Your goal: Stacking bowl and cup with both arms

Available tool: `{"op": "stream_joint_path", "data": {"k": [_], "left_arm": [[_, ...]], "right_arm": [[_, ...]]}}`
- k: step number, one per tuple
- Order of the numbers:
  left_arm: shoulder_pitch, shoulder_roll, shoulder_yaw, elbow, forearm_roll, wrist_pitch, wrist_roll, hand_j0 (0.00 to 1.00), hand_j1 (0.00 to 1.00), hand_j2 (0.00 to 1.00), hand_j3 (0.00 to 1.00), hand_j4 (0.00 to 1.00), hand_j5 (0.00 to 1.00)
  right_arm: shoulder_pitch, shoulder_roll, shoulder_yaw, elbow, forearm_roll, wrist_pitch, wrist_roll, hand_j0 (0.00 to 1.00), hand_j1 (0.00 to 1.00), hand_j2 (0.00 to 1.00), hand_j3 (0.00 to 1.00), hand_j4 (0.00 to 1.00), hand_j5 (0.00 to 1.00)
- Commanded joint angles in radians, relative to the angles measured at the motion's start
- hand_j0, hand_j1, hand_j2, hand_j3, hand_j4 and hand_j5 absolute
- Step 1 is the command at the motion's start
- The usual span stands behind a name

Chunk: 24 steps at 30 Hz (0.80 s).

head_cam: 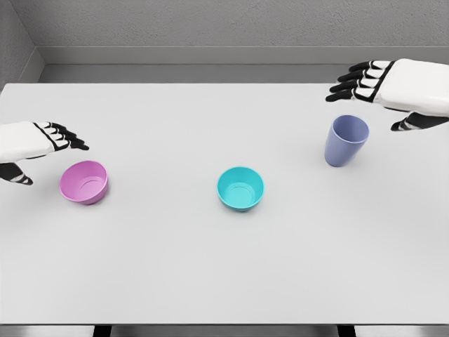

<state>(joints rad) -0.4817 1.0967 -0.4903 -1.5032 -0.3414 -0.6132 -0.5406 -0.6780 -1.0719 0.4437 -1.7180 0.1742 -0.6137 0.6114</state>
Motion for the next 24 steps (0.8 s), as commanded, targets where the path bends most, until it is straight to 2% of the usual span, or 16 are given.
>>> {"op": "stream_joint_path", "data": {"k": [1,8,10,12,15,20,24], "left_arm": [[0.000,-0.001,-0.001,0.000,0.004,0.002,-0.002,1.00,1.00,1.00,1.00,1.00,1.00],[-0.012,-0.003,-0.019,-0.003,0.002,0.002,-0.012,1.00,1.00,1.00,1.00,1.00,1.00],[-0.029,-0.028,-0.080,-0.008,-0.019,0.002,-0.030,1.00,1.00,1.00,1.00,1.00,1.00],[-0.043,-0.055,-0.093,-0.002,-0.073,0.002,-0.035,1.00,1.00,1.00,1.00,1.00,1.00],[-0.052,-0.063,-0.126,0.003,-0.080,0.002,-0.035,1.00,1.00,1.00,1.00,1.00,1.00],[-0.066,-0.081,-0.126,0.043,-0.088,0.002,-0.035,1.00,1.00,1.00,1.00,1.00,1.00],[-0.067,-0.103,-0.128,0.055,-0.096,0.002,-0.035,1.00,1.00,1.00,1.00,1.00,1.00]], "right_arm": [[0.000,0.000,0.000,0.000,-0.005,0.003,-0.001,1.00,1.00,1.00,1.00,1.00,1.00],[-0.002,-0.008,-0.005,0.017,-0.005,0.003,-0.001,1.00,1.00,1.00,1.00,1.00,1.00],[-0.008,-0.022,-0.030,0.037,-0.012,0.003,-0.001,1.00,1.00,1.00,1.00,1.00,1.00],[-0.003,-0.025,-0.007,0.040,-0.010,0.003,-0.001,1.00,1.00,1.00,1.00,1.00,1.00],[-0.026,-0.020,-0.013,0.034,-0.002,0.003,-0.001,1.00,1.00,1.00,1.00,1.00,1.00],[-0.031,-0.011,0.059,0.009,-0.004,0.003,-0.001,1.00,1.00,1.00,1.00,1.00,1.00],[-0.035,0.010,0.073,0.009,-0.009,0.003,-0.001,1.00,1.00,1.00,1.00,1.00,1.00]]}}
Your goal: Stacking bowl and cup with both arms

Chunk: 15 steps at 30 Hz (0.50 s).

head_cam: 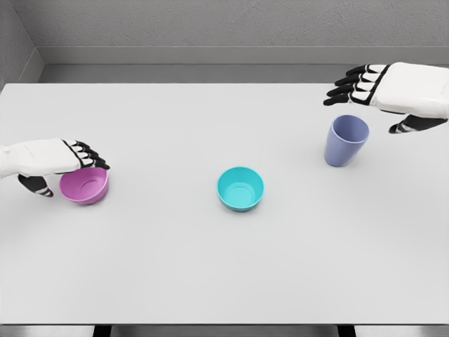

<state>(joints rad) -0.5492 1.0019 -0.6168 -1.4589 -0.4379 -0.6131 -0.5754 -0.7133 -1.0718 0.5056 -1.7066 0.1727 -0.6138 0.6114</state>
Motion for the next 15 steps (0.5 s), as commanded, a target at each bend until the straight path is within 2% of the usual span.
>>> {"op": "stream_joint_path", "data": {"k": [1,3,9,11,15], "left_arm": [[0.000,-0.012,-0.001,0.017,-0.004,0.002,0.000,1.00,1.00,1.00,1.00,1.00,1.00],[0.000,-0.014,-0.001,0.025,-0.010,0.002,0.000,1.00,1.00,1.00,1.00,1.00,1.00],[0.000,-0.023,-0.001,0.040,-0.015,0.002,0.000,1.00,1.00,1.00,1.00,1.00,1.00],[0.000,-0.042,-0.001,0.040,-0.041,0.002,0.000,1.00,1.00,1.00,1.00,1.00,1.00],[-0.002,-0.042,-0.001,0.040,-0.041,0.002,0.000,1.00,1.00,1.00,1.00,1.00,1.00]], "right_arm": [[0.000,0.015,0.013,0.001,-0.007,0.003,-0.001,1.00,1.00,1.00,1.00,1.00,1.00],[0.000,0.036,0.033,0.004,-0.007,0.003,-0.001,1.00,1.00,1.00,1.00,1.00,1.00],[-0.017,0.047,0.062,0.012,0.002,0.003,-0.001,1.00,1.00,1.00,1.00,1.00,1.00],[-0.017,0.046,0.074,0.018,0.001,0.003,-0.001,1.00,1.00,1.00,1.00,1.00,1.00],[-0.018,0.035,0.087,0.018,0.001,0.003,-0.001,1.00,1.00,1.00,1.00,1.00,1.00]]}}
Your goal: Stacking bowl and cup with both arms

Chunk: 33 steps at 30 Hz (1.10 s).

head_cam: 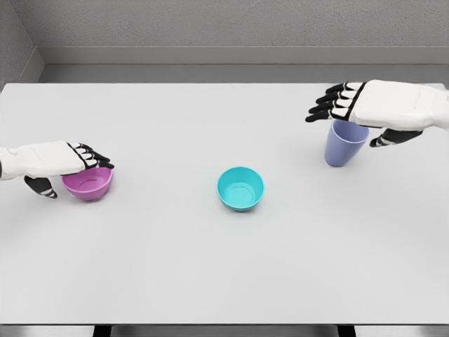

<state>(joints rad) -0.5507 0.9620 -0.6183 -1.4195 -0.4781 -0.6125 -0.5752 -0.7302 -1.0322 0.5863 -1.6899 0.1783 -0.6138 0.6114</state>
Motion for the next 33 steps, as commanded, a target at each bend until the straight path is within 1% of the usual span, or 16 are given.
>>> {"op": "stream_joint_path", "data": {"k": [1,6,7,9,13,19,24,28,33], "left_arm": [[0.000,-0.002,0.002,0.001,-0.001,0.002,0.000,1.00,1.00,1.00,1.00,1.00,1.00],[-0.008,0.003,0.003,0.001,0.004,0.002,0.000,1.00,1.00,1.00,1.00,1.00,1.00],[-0.008,0.004,0.003,0.001,0.006,0.002,0.000,1.00,1.00,1.00,1.00,1.00,1.00],[-0.008,0.006,0.003,0.001,0.007,0.002,0.001,1.00,1.00,1.00,1.00,1.00,1.00],[-0.017,0.011,0.003,0.001,0.009,0.002,0.003,1.00,1.00,1.00,1.00,1.00,1.00],[-0.025,0.009,0.002,-0.006,0.012,0.002,0.005,1.00,1.00,1.00,1.00,1.00,1.00],[-0.025,0.008,-0.006,-0.016,0.007,0.002,0.003,1.00,1.00,1.00,1.00,1.00,1.00],[-0.023,0.014,-0.017,-0.042,0.006,0.002,0.000,1.00,1.00,1.00,1.00,1.00,1.00],[-0.023,0.018,-0.018,-0.044,0.006,0.002,0.000,1.00,1.00,1.00,1.00,1.00,1.00]], "right_arm": [[-0.002,-0.005,0.009,0.004,-0.005,0.003,-0.001,1.00,1.00,1.00,1.00,1.00,1.00],[-0.002,-0.006,0.009,0.016,-0.003,0.003,-0.001,1.00,1.00,1.00,1.00,1.00,1.00],[-0.002,-0.006,0.009,0.027,-0.003,0.003,-0.001,1.00,1.00,1.00,1.00,1.00,1.00],[-0.003,-0.005,0.009,0.073,-0.003,0.003,-0.001,1.00,1.00,1.00,1.00,1.00,1.00],[-0.003,-0.003,0.013,0.102,-0.003,0.003,-0.001,1.00,1.00,1.00,1.00,1.00,1.00],[-0.011,0.001,0.010,0.104,0.024,0.003,-0.001,1.00,1.00,1.00,1.00,1.00,1.00],[-0.009,0.003,0.013,0.102,0.026,0.003,-0.001,1.00,1.00,1.00,1.00,1.00,1.00],[-0.009,0.004,0.015,0.102,0.029,0.003,-0.001,1.00,1.00,1.00,1.00,1.00,1.00],[-0.009,0.007,0.018,0.104,0.027,0.003,-0.001,1.00,1.00,1.00,1.00,1.00,1.00]]}}
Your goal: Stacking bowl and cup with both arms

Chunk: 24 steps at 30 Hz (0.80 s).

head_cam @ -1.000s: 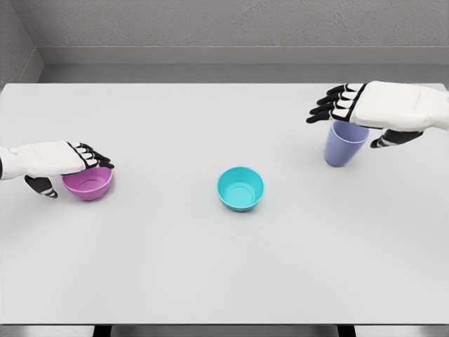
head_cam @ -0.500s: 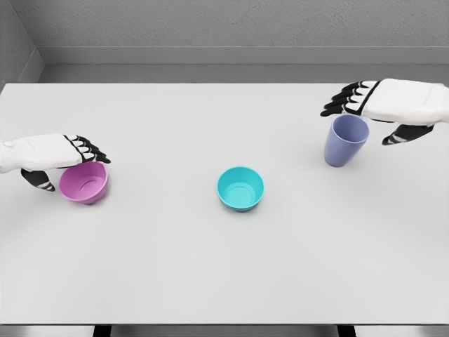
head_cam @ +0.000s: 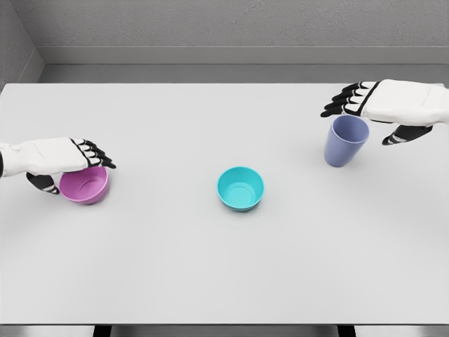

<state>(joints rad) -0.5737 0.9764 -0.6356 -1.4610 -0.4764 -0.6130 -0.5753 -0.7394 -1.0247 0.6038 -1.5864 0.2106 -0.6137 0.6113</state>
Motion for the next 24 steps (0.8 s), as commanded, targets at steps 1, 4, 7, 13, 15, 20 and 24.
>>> {"op": "stream_joint_path", "data": {"k": [1,4,7,13,15,20,24], "left_arm": [[0.000,0.004,-0.003,-0.002,0.004,0.002,0.000,1.00,1.00,1.00,1.00,1.00,1.00],[0.002,0.007,-0.003,-0.002,0.004,0.002,0.000,1.00,1.00,1.00,1.00,1.00,1.00],[0.002,0.005,-0.003,-0.004,0.004,0.002,0.000,1.00,1.00,1.00,1.00,1.00,1.00],[0.003,0.005,-0.033,-0.044,0.004,0.002,0.000,1.00,1.00,1.00,1.00,1.00,1.00],[0.003,0.007,-0.035,-0.044,0.002,0.002,0.000,1.00,1.00,1.00,1.00,1.00,1.00],[0.002,0.007,-0.033,-0.042,0.001,0.002,0.000,1.00,1.00,1.00,1.00,1.00,1.00],[0.003,0.007,-0.033,-0.042,-0.001,0.002,0.000,1.00,1.00,1.00,1.00,1.00,1.00]], "right_arm": [[0.000,0.000,0.002,0.002,-0.005,0.003,0.000,1.00,1.00,1.00,1.00,1.00,1.00],[0.000,0.012,0.002,0.040,-0.004,0.003,0.000,1.00,1.00,1.00,1.00,1.00,1.00],[0.000,0.014,0.001,0.056,-0.004,0.003,0.000,1.00,1.00,1.00,1.00,1.00,1.00],[-0.003,0.025,0.014,0.074,-0.004,0.003,0.000,1.00,1.00,1.00,1.00,1.00,1.00],[-0.008,0.026,0.016,0.083,-0.004,0.003,0.000,1.00,1.00,1.00,1.00,1.00,1.00],[-0.015,0.046,0.031,0.097,0.032,0.003,0.000,1.00,1.00,1.00,1.00,1.00,1.00],[-0.018,0.049,0.033,0.106,0.032,0.003,0.000,1.00,1.00,1.00,1.00,1.00,1.00]]}}
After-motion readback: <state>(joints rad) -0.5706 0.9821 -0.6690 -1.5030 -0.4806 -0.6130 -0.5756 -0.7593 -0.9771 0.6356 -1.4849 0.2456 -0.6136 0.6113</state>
